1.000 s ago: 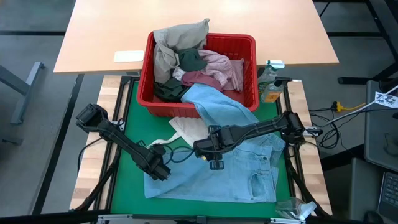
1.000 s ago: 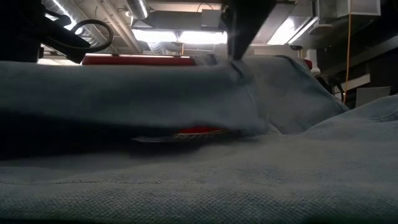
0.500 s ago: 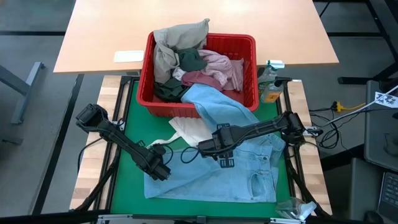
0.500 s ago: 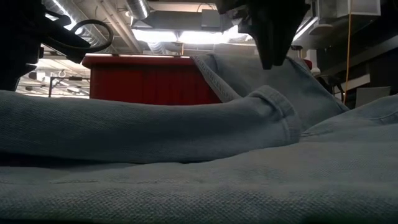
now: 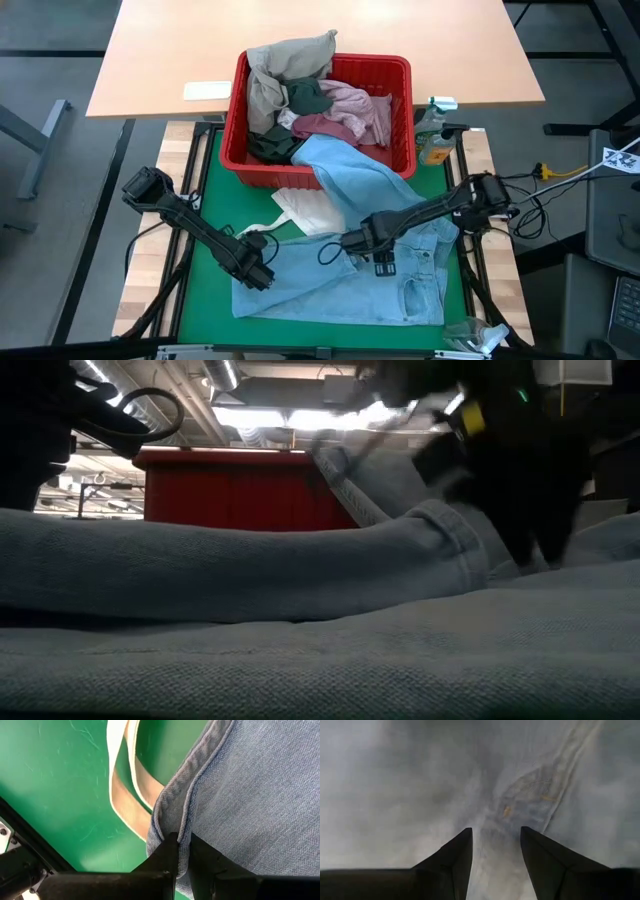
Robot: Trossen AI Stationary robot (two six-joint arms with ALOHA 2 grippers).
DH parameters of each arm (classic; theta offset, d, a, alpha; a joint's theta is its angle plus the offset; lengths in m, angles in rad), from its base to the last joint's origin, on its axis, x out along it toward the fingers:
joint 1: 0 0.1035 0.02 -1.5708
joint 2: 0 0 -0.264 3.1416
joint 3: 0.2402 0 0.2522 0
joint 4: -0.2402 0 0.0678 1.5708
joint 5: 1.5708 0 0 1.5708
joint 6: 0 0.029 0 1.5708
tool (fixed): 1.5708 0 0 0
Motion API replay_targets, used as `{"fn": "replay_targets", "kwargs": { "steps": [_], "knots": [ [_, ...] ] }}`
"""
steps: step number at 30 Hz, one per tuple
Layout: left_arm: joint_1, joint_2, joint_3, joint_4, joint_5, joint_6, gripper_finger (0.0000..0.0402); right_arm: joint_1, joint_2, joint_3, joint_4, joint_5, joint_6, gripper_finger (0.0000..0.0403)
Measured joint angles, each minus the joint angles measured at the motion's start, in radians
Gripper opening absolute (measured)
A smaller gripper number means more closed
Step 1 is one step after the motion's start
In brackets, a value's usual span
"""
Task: Fold laundry
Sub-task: Fold the blue jeans
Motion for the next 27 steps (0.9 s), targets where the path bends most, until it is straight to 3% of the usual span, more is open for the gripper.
{"fn": "replay_targets", "kwargs": {
  "steps": [7, 11, 15, 23, 27],
  "knots": [
    [0.000, 0.000, 0.000, 0.006, -0.006, 0.001, 0.0030, -0.012, -0.017, -0.243, 0.260, -0.008, 0.102, 0.0166],
    [0.000, 0.000, 0.000, 0.005, 0.011, 0.003, 0.0030, -0.032, -0.043, -0.212, 0.234, -0.027, 0.122, 0.0166],
    [0.000, 0.000, 0.000, 0.005, 0.055, 0.000, 0.0030, -0.022, -0.099, -0.144, 0.160, 0.081, 0.120, 0.0166],
    [-0.009, 0.000, 0.000, 0.008, 0.059, -0.030, 0.0030, 0.081, -0.263, -0.106, 0.131, 0.071, 0.183, 0.0166],
    [-0.009, 0.000, 0.000, 0.008, 0.060, -0.031, 0.0030, 0.146, -0.273, -0.106, 0.201, 0.115, 0.221, 0.0166]
  ]
}}
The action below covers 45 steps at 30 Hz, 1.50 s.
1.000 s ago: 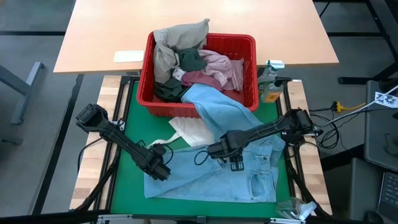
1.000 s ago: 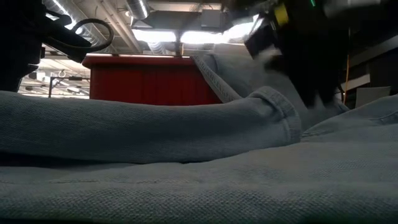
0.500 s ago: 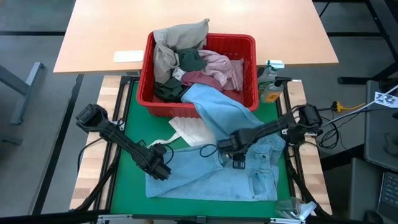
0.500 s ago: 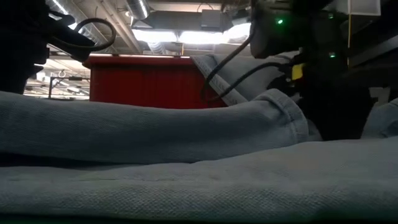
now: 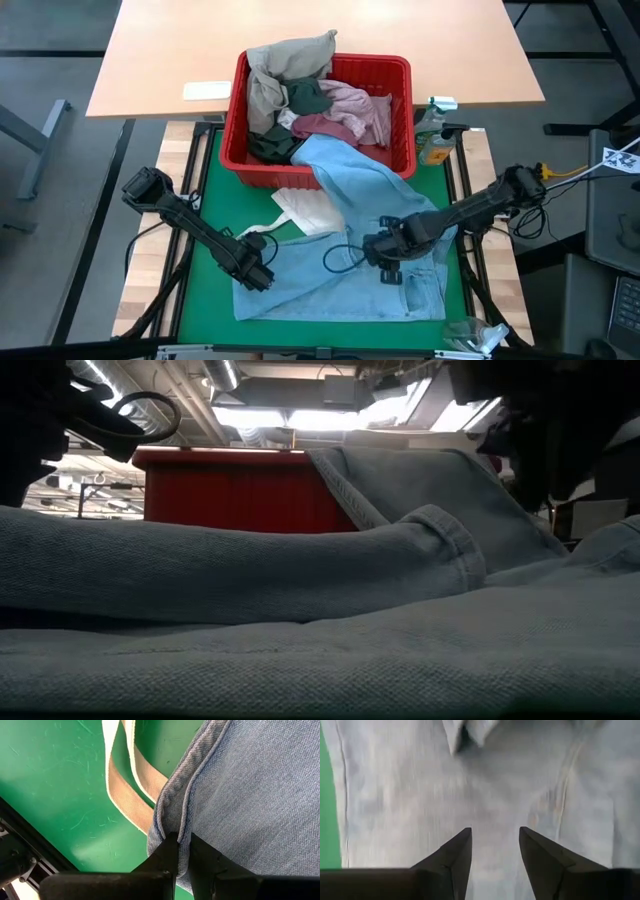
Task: Fold laundry
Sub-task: Fold the blue jeans
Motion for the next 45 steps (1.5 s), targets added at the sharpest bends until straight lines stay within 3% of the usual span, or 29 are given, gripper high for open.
{"fn": "replay_targets", "kwargs": {
  "steps": [9, 20, 37, 41, 45],
  "knots": [
    [0.000, 0.000, 0.000, 0.008, 0.001, 0.000, 0.0030, 0.089, 0.079, 0.001, 0.182, 0.178, -0.014, 0.0166],
    [0.000, 0.000, 0.000, 0.010, 0.002, 0.000, 0.0030, 0.081, 0.231, 0.001, 0.269, 0.169, -0.027, 0.0166],
    [0.000, 0.000, 0.000, 0.010, -0.009, 0.000, 0.0030, 0.007, 0.237, 0.001, 0.366, 0.086, -0.105, 0.0162],
    [0.000, 0.000, 0.000, -0.012, -0.011, -0.001, 0.0030, -0.011, 0.237, 0.001, 0.404, 0.045, -0.103, 0.0123],
    [0.001, 0.000, 0.000, -0.047, -0.012, -0.027, 0.0030, -0.012, 0.237, 0.001, 0.447, 0.030, -0.102, 0.0043]
  ]
}}
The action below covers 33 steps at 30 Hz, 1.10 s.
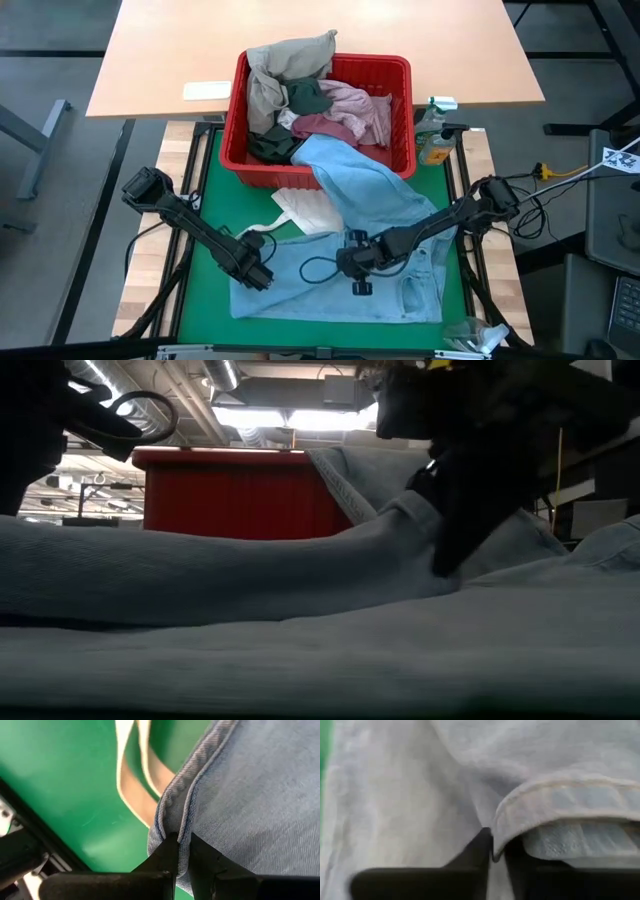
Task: Fold laundry
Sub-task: Fold the blue jeans
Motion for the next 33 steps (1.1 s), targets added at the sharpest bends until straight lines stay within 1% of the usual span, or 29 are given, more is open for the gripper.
{"fn": "replay_targets", "kwargs": {
  "steps": [1, 2, 3, 6, 8, 10, 14, 17, 20, 23, 26, 30, 33],
  "knots": [
    [0.000, 0.000, 0.000, -0.011, 0.000, -0.016, 0.0030, 0.000, 0.000, 0.000, 0.007, -0.021, 0.000, 0.0023],
    [0.000, 0.000, 0.000, -0.023, 0.000, -0.029, 0.0030, 0.000, 0.000, 0.000, 0.012, -0.042, 0.000, 0.0012],
    [0.000, 0.000, 0.000, -0.031, 0.000, -0.043, 0.0030, 0.000, 0.000, 0.001, 0.013, -0.067, 0.001, 0.0010],
    [0.000, 0.000, 0.000, -0.043, 0.000, -0.052, 0.0030, -0.016, 0.000, 0.022, -0.006, -0.151, 0.009, 0.0027],
    [0.000, 0.000, 0.000, -0.044, 0.001, -0.052, 0.0030, -0.033, 0.000, 0.042, -0.012, -0.209, 0.026, 0.0032],
    [0.000, 0.000, 0.000, -0.044, 0.001, -0.052, 0.0030, -0.050, 0.000, 0.067, -0.015, -0.274, 0.034, 0.0027],
    [0.000, 0.000, 0.000, -0.044, 0.002, -0.053, 0.0030, -0.080, -0.001, 0.134, -0.036, -0.458, 0.040, 0.0007],
    [0.000, 0.000, 0.000, -0.044, 0.002, -0.052, 0.0030, -0.085, -0.001, 0.188, -0.067, -0.569, 0.070, 0.0011],
    [0.000, 0.000, 0.000, -0.043, 0.002, -0.052, 0.0030, -0.082, -0.002, 0.236, -0.097, -0.631, 0.084, 0.0021],
    [0.000, 0.000, 0.000, -0.043, 0.002, -0.052, 0.0030, -0.069, -0.002, 0.246, -0.123, -0.647, 0.086, 0.0021],
    [0.000, 0.000, 0.000, -0.040, 0.003, -0.052, 0.0030, -0.056, -0.002, 0.246, -0.170, -0.584, 0.088, 0.0015],
    [0.000, 0.000, 0.000, -0.039, 0.003, -0.052, 0.0030, -0.047, -0.002, 0.246, -0.226, -0.460, 0.088, 0.0014],
    [0.000, 0.000, 0.000, -0.039, 0.003, -0.046, 0.0030, -0.048, -0.002, 0.246, -0.240, -0.434, 0.088, 0.0021]
  ]
}}
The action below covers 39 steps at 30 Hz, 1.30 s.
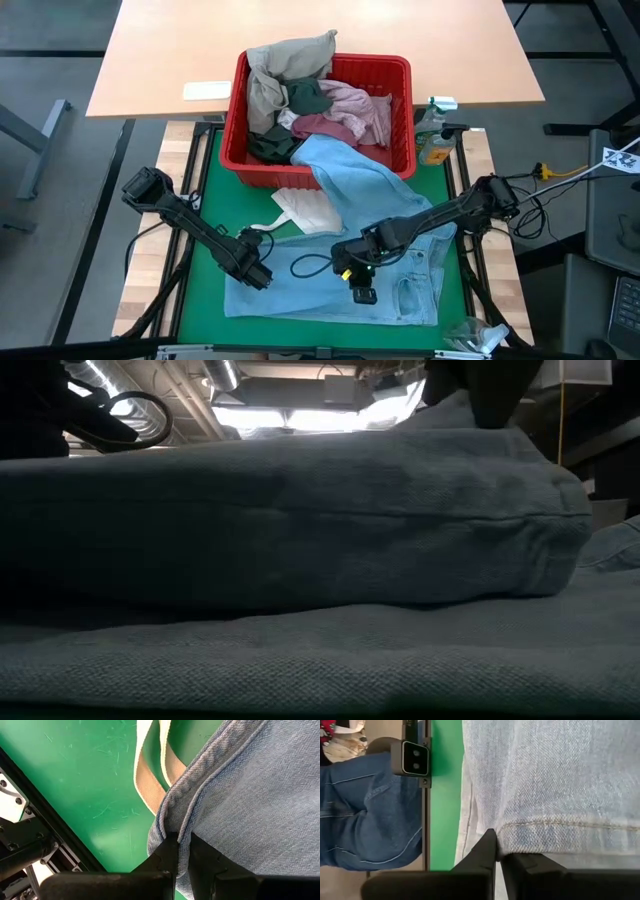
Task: Fold laundry
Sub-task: Fold the blue jeans
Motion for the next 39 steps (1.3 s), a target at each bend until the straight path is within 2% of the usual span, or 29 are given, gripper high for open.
{"fn": "replay_targets", "kwargs": {
  "steps": [4, 12, 15, 19, 25, 28, 39],
  "knots": [
    [0.000, 0.000, 0.000, 0.001, 0.000, 0.002, 0.0030, 0.000, 0.000, 0.000, 0.000, -0.016, 0.000, 0.0047],
    [0.000, 0.000, 0.000, 0.003, 0.000, 0.002, 0.0030, 0.000, 0.000, 0.000, 0.000, -0.004, 0.000, 0.0129],
    [0.000, 0.000, 0.000, 0.003, 0.000, 0.002, 0.0030, -0.001, 0.000, 0.000, -0.001, 0.003, 0.000, 0.0146],
    [0.000, 0.000, 0.000, 0.003, 0.000, 0.002, 0.0030, -0.001, 0.000, 0.000, -0.001, 0.037, -0.004, 0.0151],
    [0.000, 0.000, 0.000, 0.003, 0.000, 0.002, 0.0030, -0.001, 0.000, -0.001, -0.001, 0.271, -0.062, 0.0146],
    [0.000, 0.000, 0.000, 0.003, 0.000, 0.002, 0.0030, -0.002, 0.000, -0.001, -0.001, 0.341, -0.064, 0.0146],
    [0.000, 0.000, 0.000, 0.003, 0.003, 0.000, 0.0030, -0.001, 0.000, -0.001, -0.030, 0.327, -0.065, 0.0145]
  ]
}}
